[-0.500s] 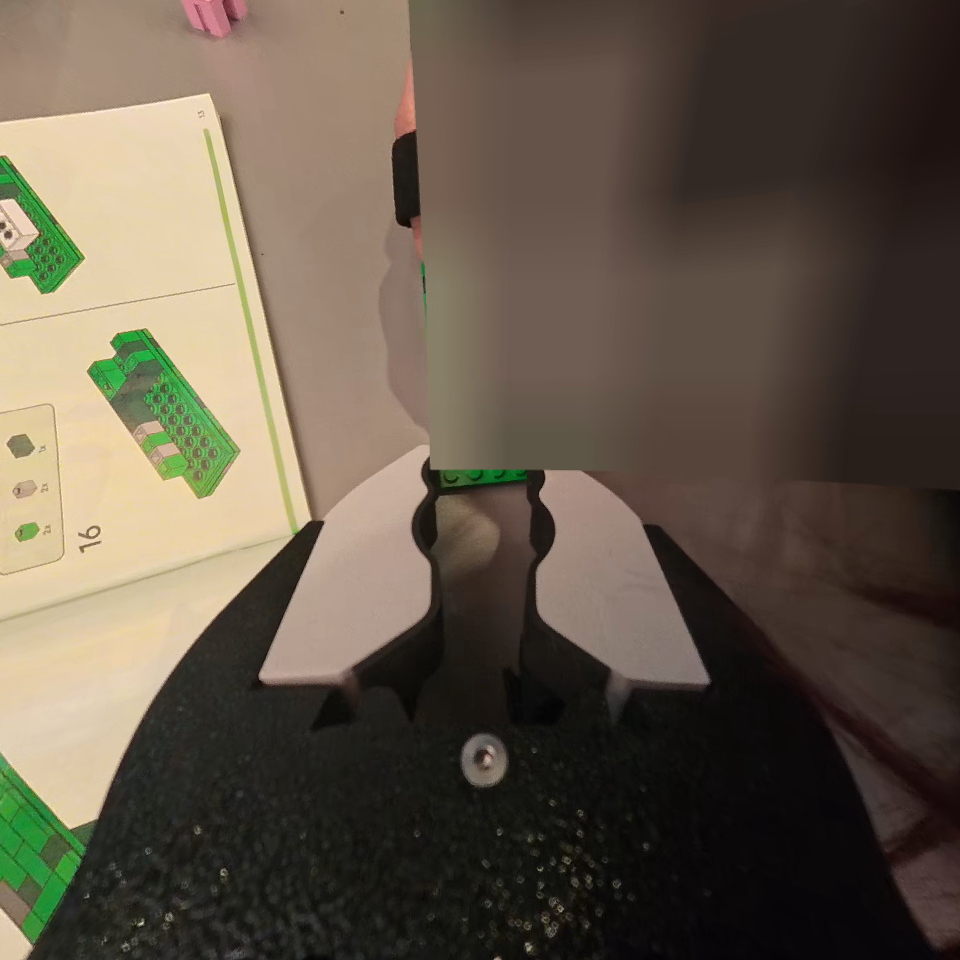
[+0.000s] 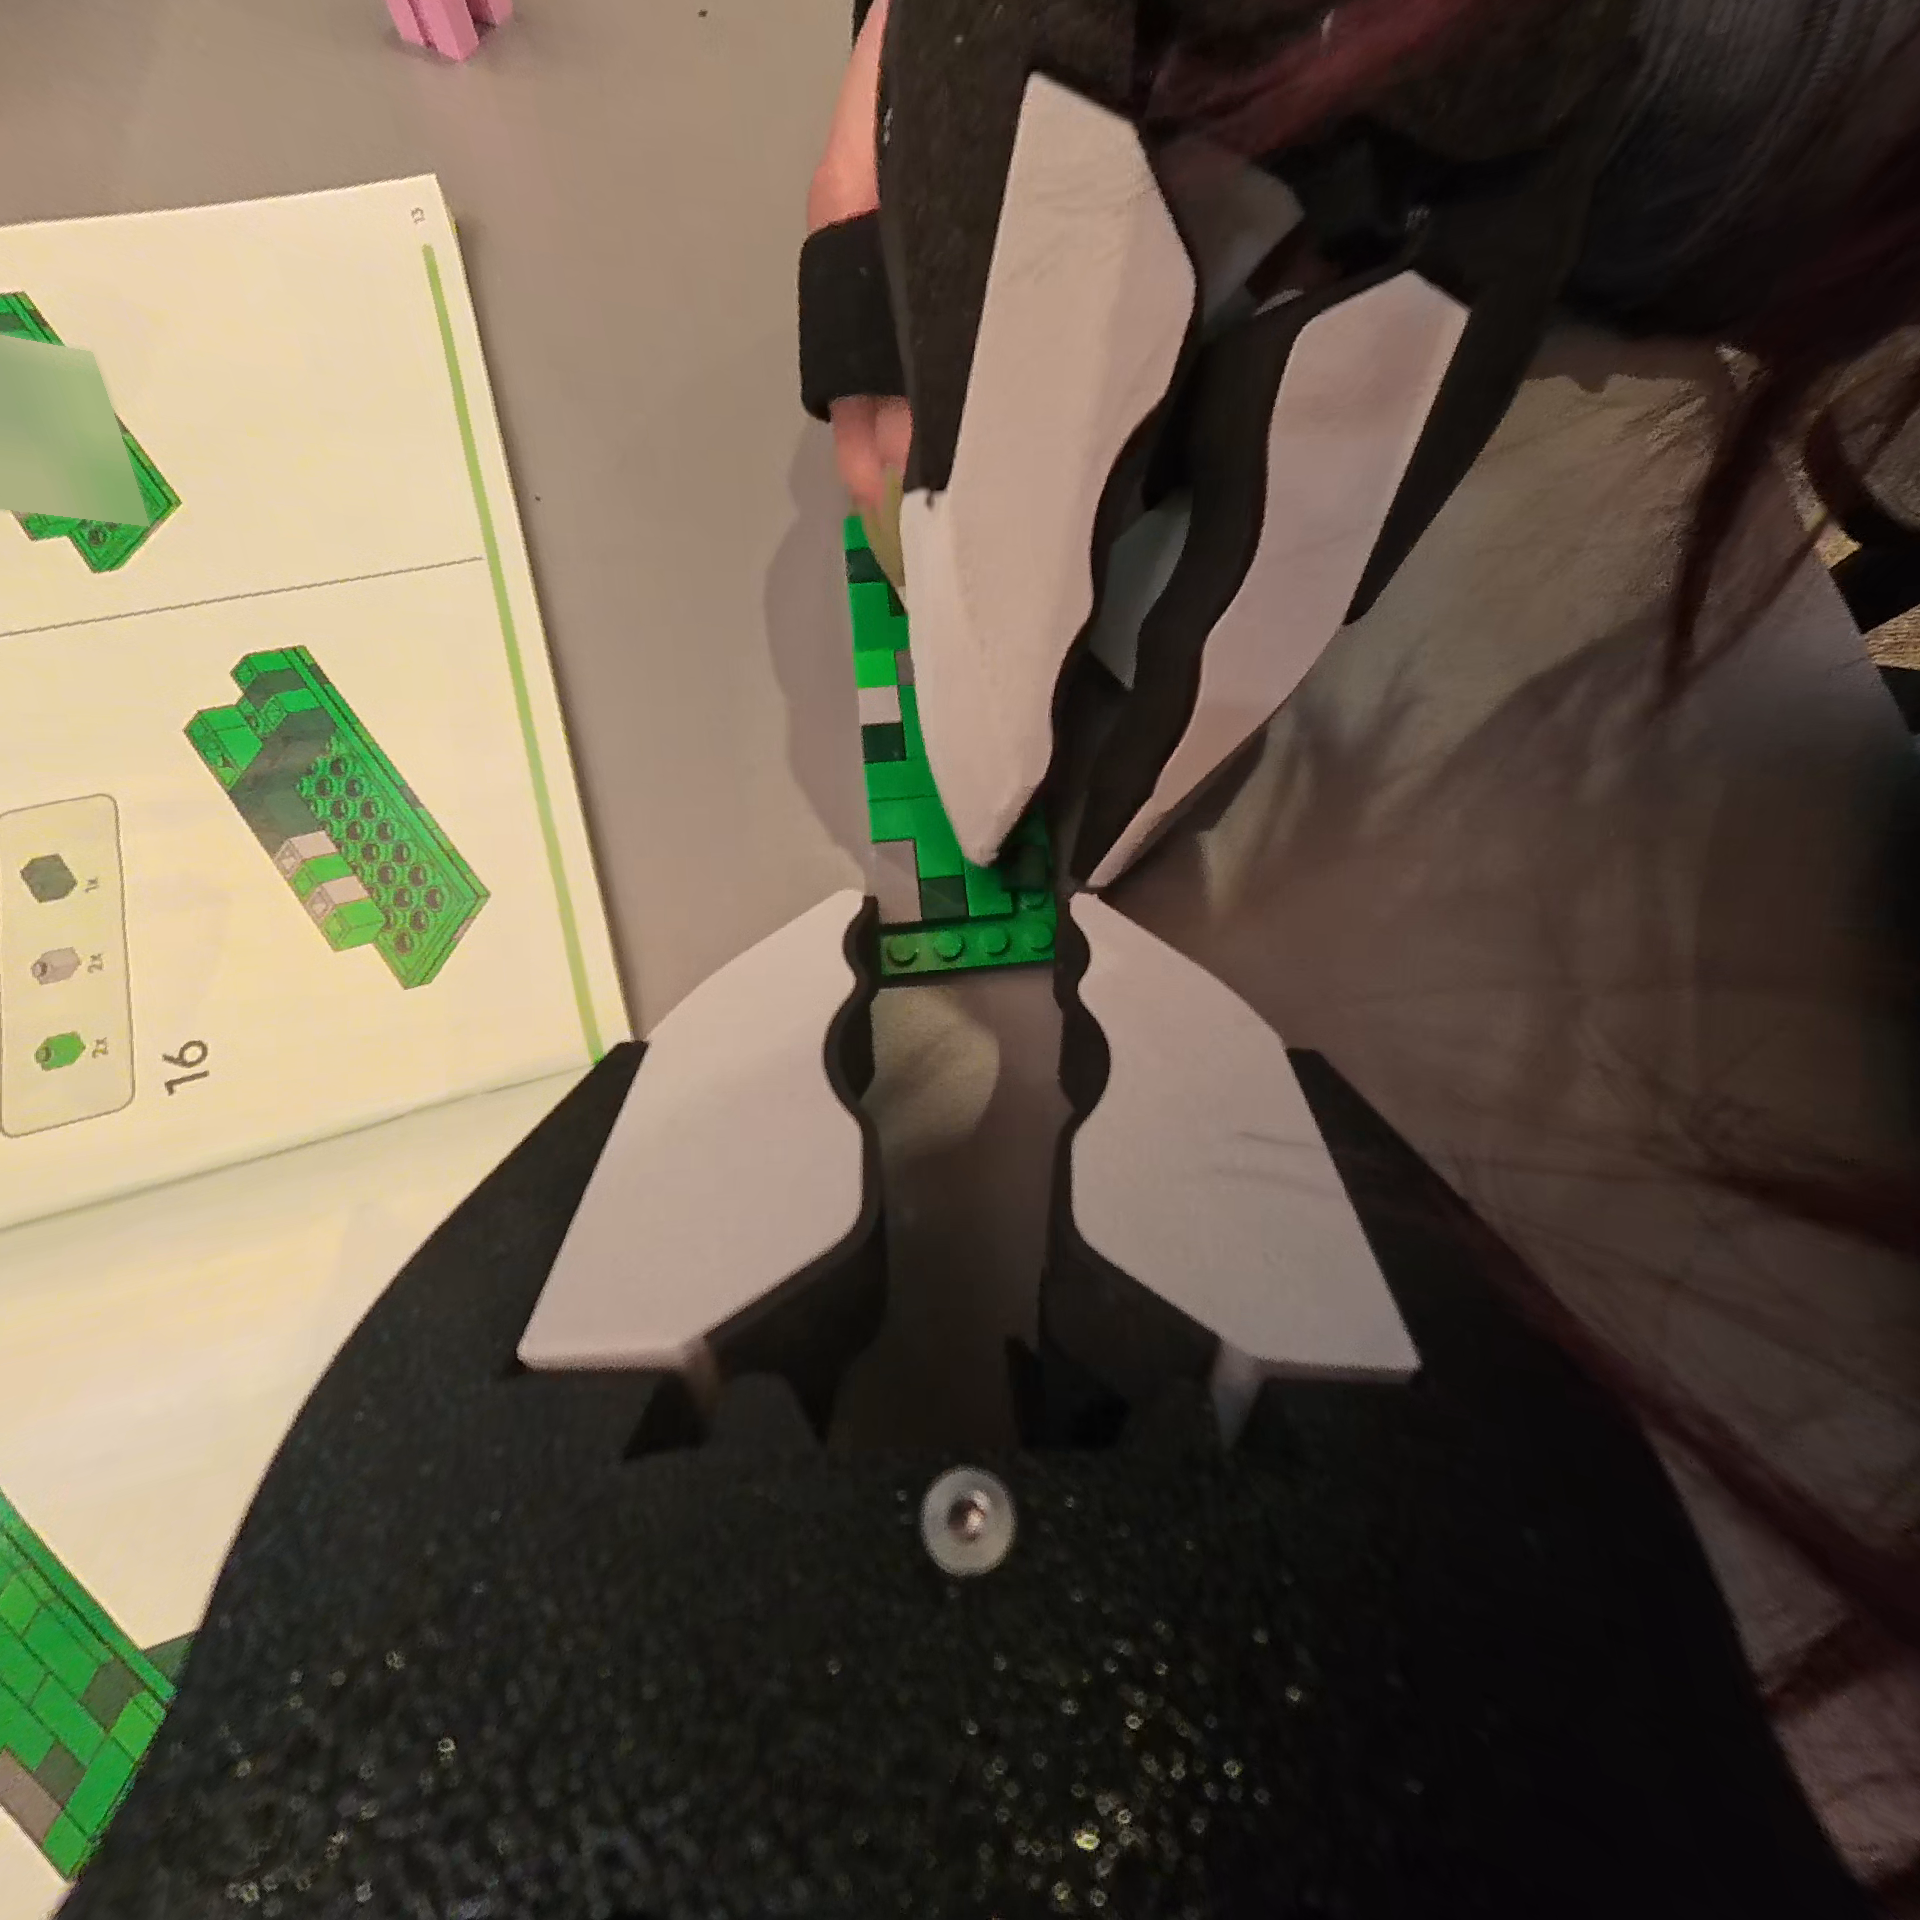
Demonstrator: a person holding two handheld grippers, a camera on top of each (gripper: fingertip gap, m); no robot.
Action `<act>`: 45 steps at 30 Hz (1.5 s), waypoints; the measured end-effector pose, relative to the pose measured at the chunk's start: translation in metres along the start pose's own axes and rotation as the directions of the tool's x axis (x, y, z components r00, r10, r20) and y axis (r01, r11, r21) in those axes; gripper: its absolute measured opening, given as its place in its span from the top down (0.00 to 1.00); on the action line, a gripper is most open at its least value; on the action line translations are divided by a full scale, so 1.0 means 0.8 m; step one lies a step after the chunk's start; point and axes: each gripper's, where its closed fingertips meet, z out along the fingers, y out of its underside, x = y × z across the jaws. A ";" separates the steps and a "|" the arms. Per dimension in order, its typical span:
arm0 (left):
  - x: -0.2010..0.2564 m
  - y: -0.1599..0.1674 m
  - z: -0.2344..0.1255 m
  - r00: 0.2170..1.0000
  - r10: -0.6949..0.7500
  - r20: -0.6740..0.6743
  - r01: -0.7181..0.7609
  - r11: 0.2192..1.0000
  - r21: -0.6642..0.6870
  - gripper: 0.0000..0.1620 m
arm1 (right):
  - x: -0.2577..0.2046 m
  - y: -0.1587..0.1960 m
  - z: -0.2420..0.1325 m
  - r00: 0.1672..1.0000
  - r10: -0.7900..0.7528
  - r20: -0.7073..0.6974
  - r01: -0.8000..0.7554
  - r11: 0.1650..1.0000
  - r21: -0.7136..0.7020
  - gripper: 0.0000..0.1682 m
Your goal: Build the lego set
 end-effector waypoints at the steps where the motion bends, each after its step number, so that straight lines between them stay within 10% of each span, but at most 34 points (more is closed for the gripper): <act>1: 0.000 0.000 0.000 1.000 -0.002 -0.001 0.002 1.000 0.000 0.80 | 0.000 -0.001 -0.001 1.000 0.000 -0.001 0.000 1.000 0.008 0.92; 32: -0.005 -0.004 -0.004 0.998 -0.057 -0.005 0.057 0.998 0.034 0.80 | 0.017 0.007 -0.012 0.990 -0.080 -0.114 0.077 0.997 -0.025 0.84; 45: -0.019 -0.013 -0.014 0.988 -0.153 0.006 0.151 0.982 0.115 0.81 | 0.056 0.035 -0.009 0.782 -0.525 -0.336 0.390 0.833 -0.393 0.84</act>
